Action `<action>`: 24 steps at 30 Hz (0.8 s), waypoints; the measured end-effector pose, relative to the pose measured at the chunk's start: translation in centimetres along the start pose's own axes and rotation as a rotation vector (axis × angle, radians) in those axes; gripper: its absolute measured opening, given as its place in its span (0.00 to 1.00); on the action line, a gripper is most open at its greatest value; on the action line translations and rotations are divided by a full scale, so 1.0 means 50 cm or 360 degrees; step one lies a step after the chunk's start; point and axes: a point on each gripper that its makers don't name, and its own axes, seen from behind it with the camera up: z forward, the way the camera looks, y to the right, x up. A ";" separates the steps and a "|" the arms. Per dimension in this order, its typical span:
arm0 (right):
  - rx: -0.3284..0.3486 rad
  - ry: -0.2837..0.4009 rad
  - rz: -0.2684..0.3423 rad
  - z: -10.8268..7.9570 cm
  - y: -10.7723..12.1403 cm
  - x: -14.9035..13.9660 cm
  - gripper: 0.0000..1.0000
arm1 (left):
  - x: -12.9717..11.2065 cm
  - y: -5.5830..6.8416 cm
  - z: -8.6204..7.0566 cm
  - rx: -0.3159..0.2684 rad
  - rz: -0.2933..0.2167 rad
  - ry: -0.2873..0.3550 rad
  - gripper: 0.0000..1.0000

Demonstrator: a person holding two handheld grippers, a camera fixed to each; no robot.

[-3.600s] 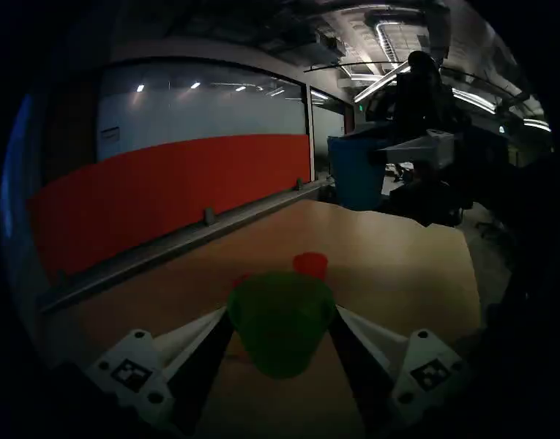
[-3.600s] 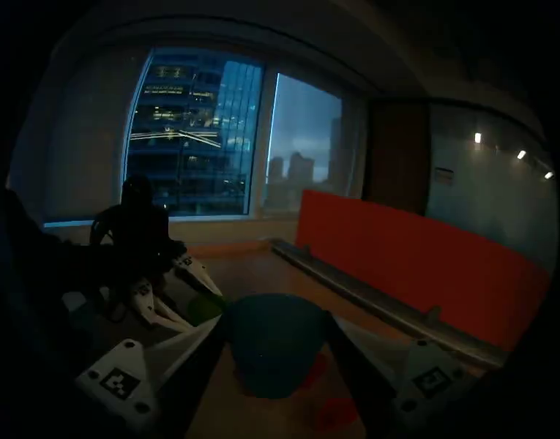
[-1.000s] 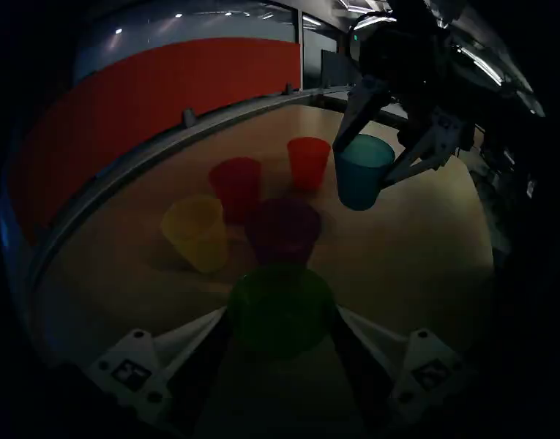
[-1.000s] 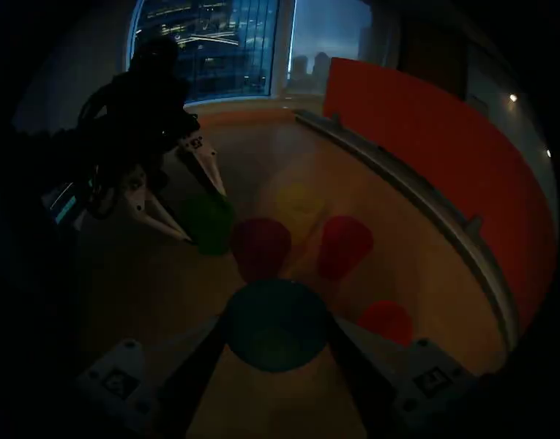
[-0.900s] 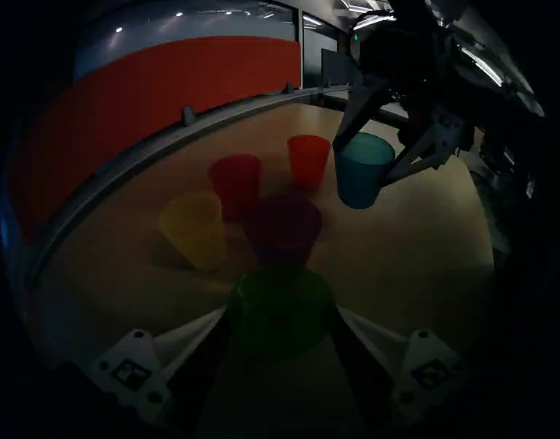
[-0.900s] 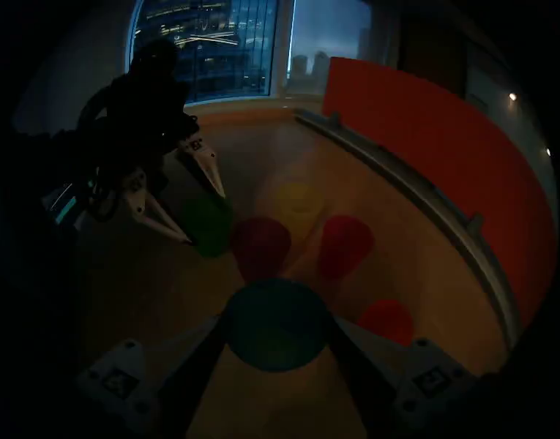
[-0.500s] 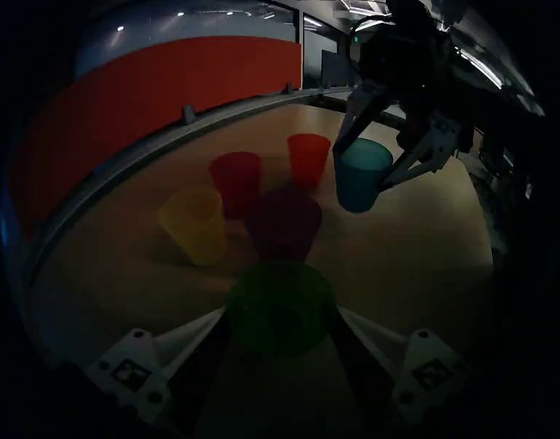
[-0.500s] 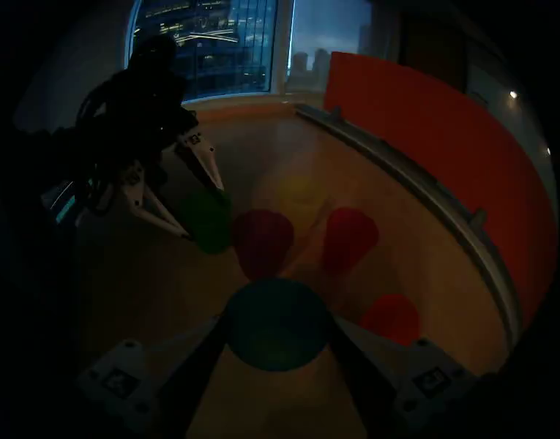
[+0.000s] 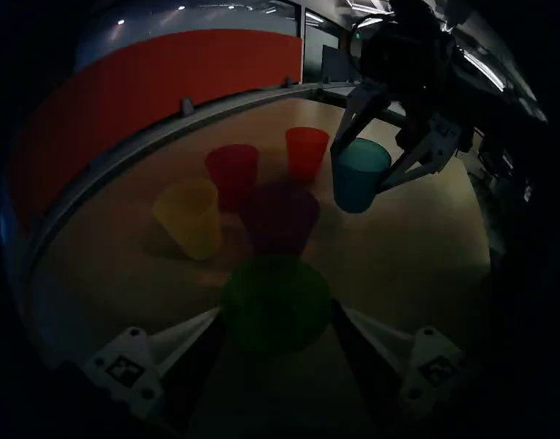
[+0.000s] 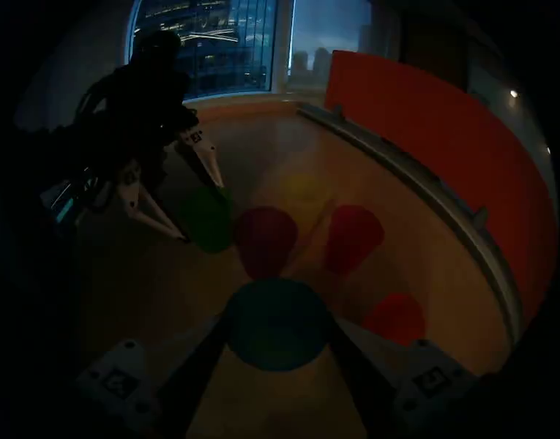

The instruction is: Pour water

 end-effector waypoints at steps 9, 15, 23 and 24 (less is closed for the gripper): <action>0.0004 0.0003 0.0016 0.011 -0.004 -0.009 0.97 | -0.018 -0.017 -0.003 0.0041 -0.0024 -0.0031 0.91; 0.0008 0.0003 0.0040 0.023 -0.006 -0.016 0.97 | -0.041 -0.019 -0.008 0.0049 -0.0023 -0.0057 0.92; 0.0019 0.0001 0.0050 0.037 -0.016 -0.024 0.98 | -0.068 -0.018 -0.015 0.0065 -0.0024 -0.0090 0.92; 0.0019 -0.0001 0.0052 0.038 -0.017 -0.026 0.98 | -0.069 -0.018 -0.016 0.0064 -0.0029 -0.0090 0.92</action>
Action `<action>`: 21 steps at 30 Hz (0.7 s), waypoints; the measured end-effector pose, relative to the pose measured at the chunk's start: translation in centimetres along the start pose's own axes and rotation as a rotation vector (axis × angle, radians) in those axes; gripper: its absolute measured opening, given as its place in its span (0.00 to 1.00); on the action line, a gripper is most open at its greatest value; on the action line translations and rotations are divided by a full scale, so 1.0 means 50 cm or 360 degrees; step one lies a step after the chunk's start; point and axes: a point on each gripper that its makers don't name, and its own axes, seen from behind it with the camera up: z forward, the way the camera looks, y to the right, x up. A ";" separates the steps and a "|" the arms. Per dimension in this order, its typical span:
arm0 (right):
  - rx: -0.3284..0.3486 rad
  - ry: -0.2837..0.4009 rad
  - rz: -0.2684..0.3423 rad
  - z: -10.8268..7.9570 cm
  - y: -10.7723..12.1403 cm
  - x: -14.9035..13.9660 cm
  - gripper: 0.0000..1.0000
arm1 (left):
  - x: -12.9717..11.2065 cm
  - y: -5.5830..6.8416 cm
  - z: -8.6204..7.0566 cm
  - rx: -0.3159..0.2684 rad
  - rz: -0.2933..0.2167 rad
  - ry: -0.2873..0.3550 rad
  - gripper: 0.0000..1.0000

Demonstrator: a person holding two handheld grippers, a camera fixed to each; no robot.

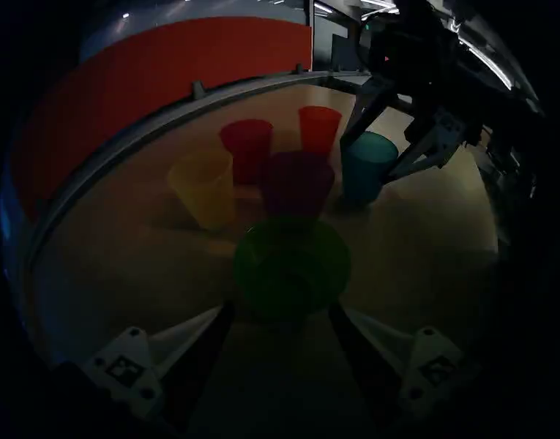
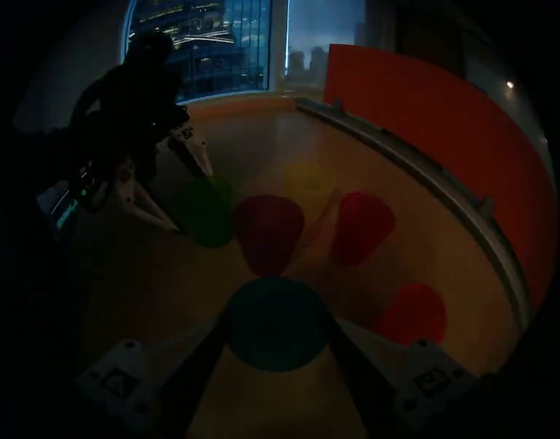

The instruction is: Pour water

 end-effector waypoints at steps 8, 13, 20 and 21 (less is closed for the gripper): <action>-0.0003 -0.0004 0.0025 0.005 0.001 -0.007 0.98 | -0.008 0.002 -0.011 -0.0015 -0.0022 0.0005 0.92; -0.0006 -0.0008 0.0027 0.003 0.001 -0.010 0.98 | -0.011 0.002 -0.014 -0.0009 -0.0001 -0.0004 0.93; -0.0015 -0.0015 0.0026 -0.003 -0.001 -0.022 0.98 | -0.012 0.002 -0.017 -0.0003 0.0009 0.0000 0.93; -0.0016 -0.0014 0.0030 -0.004 -0.002 -0.023 0.98 | -0.011 0.002 -0.017 -0.0002 0.0009 0.0001 0.93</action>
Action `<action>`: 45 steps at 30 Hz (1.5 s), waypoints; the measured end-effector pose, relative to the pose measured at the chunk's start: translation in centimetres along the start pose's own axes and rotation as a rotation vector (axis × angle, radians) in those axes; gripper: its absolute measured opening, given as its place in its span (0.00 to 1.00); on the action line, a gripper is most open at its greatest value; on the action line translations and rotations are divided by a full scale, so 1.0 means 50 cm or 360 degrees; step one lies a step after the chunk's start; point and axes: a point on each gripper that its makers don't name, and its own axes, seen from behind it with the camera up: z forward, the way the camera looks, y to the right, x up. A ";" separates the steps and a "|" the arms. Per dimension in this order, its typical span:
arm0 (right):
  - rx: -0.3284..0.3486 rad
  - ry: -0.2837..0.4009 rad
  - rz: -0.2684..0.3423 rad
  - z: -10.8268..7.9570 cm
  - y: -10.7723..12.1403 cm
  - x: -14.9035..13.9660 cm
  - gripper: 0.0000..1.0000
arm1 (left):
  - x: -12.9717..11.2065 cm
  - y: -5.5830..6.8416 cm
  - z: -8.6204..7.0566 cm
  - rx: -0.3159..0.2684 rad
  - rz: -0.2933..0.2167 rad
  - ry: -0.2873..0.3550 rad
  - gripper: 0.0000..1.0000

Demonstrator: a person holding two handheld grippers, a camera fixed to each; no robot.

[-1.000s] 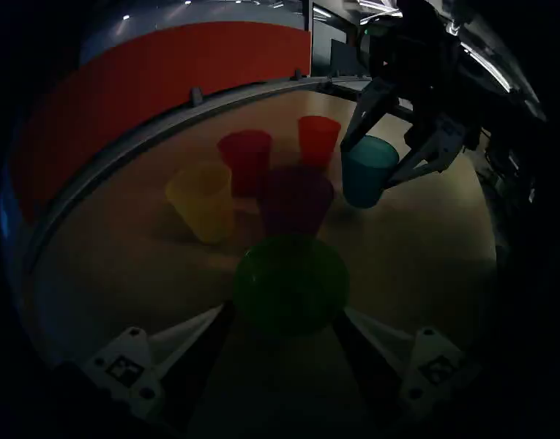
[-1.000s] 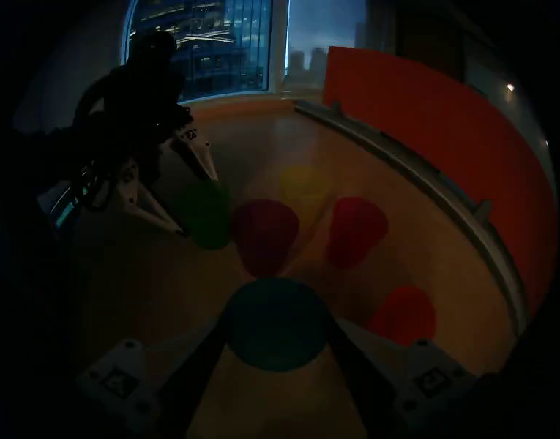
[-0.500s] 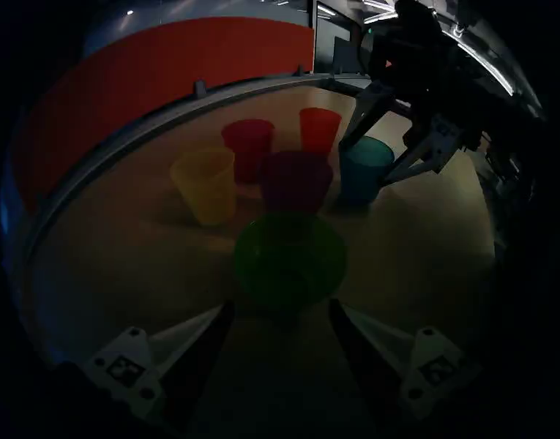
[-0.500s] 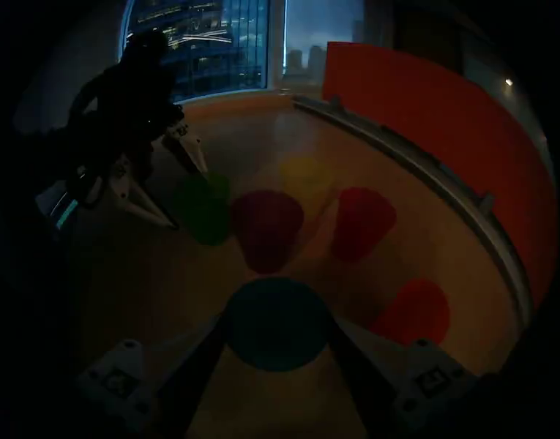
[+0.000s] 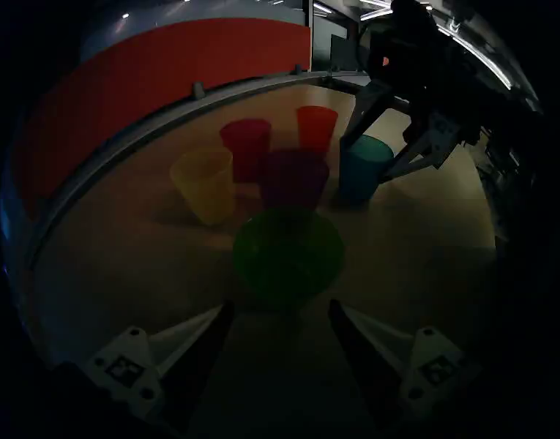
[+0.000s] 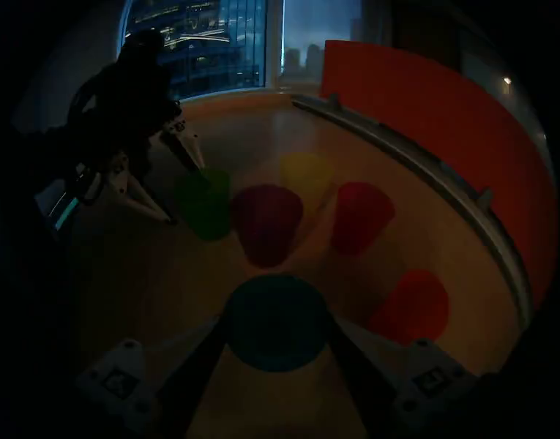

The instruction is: Pour water

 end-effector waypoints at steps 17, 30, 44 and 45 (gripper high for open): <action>0.0015 0.0013 0.0077 -0.013 -0.008 -0.002 0.99 | 0.003 -0.002 -0.010 0.0015 -0.0015 0.0019 0.94; -0.0062 -0.0011 0.0091 -0.041 -0.001 -0.051 0.99 | -0.010 -0.009 -0.033 0.0063 -0.0053 0.0036 0.94; -0.0171 0.0036 0.0136 -0.088 0.003 -0.088 0.99 | -0.008 -0.015 -0.064 0.0118 -0.0133 0.0099 0.95; -0.0180 0.0048 0.0139 -0.091 0.002 -0.088 0.99 | -0.008 -0.016 -0.066 0.0124 -0.0141 0.0106 0.95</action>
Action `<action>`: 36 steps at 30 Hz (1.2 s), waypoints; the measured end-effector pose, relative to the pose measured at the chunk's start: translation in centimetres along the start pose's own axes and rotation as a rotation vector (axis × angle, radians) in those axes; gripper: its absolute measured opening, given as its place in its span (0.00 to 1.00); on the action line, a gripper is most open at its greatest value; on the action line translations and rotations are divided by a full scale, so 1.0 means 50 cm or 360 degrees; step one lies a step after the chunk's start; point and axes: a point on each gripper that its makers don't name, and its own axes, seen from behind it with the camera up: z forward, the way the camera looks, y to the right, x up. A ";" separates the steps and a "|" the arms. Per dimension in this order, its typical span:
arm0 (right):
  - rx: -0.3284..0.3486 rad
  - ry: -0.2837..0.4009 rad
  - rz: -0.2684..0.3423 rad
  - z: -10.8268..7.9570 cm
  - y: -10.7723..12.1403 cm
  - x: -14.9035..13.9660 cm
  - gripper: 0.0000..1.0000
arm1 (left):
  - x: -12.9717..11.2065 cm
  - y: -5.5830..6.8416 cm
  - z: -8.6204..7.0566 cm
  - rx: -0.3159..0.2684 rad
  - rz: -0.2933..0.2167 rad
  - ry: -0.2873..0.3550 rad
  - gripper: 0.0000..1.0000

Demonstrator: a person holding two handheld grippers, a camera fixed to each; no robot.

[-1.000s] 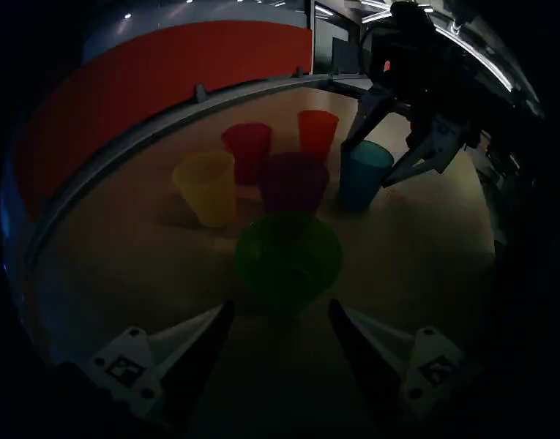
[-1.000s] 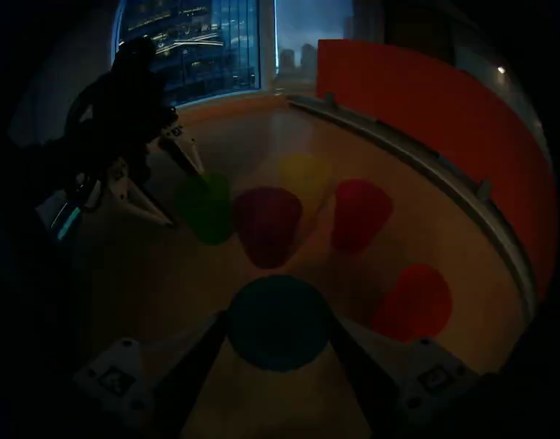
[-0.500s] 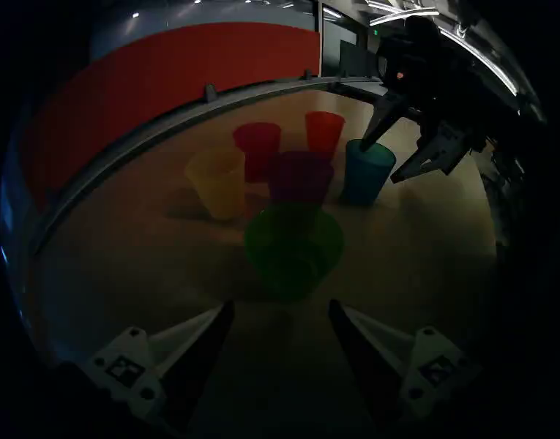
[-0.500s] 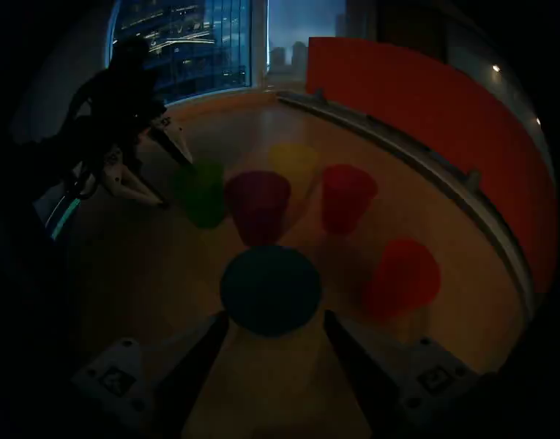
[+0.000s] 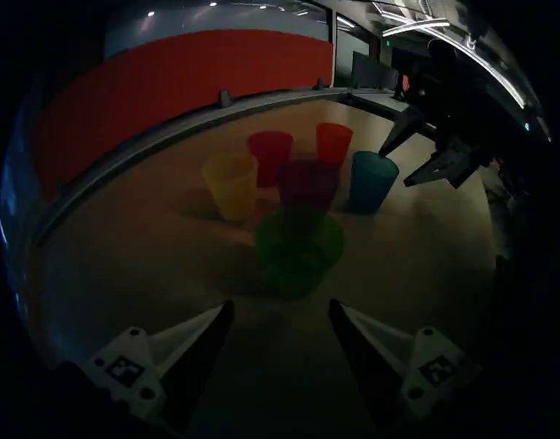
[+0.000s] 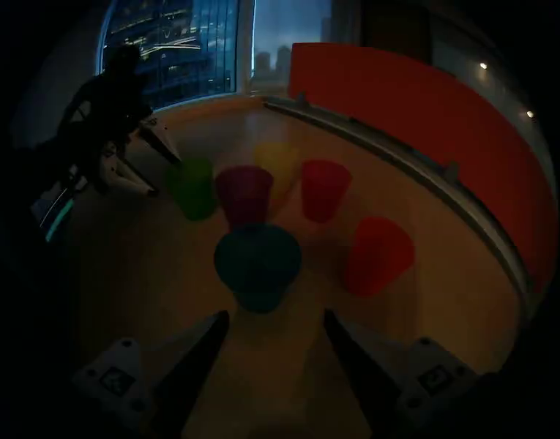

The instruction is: Pour water

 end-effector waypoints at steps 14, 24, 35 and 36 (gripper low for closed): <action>-0.0220 0.0184 0.0153 -0.053 0.021 -0.004 1.00 | 0.027 -0.029 -0.043 0.0195 -0.0104 0.0191 0.96; -0.0448 0.0431 0.0273 -0.118 0.062 0.055 1.00 | 0.078 -0.065 -0.085 0.0404 -0.0172 0.0415 0.96; -0.0698 0.0656 0.0403 -0.179 0.100 0.094 1.00 | 0.111 -0.103 -0.151 0.0637 -0.0271 0.0644 0.96; -0.0720 0.0675 0.0417 -0.184 0.105 0.098 1.00 | 0.111 -0.105 -0.154 0.0650 -0.0282 0.0658 0.96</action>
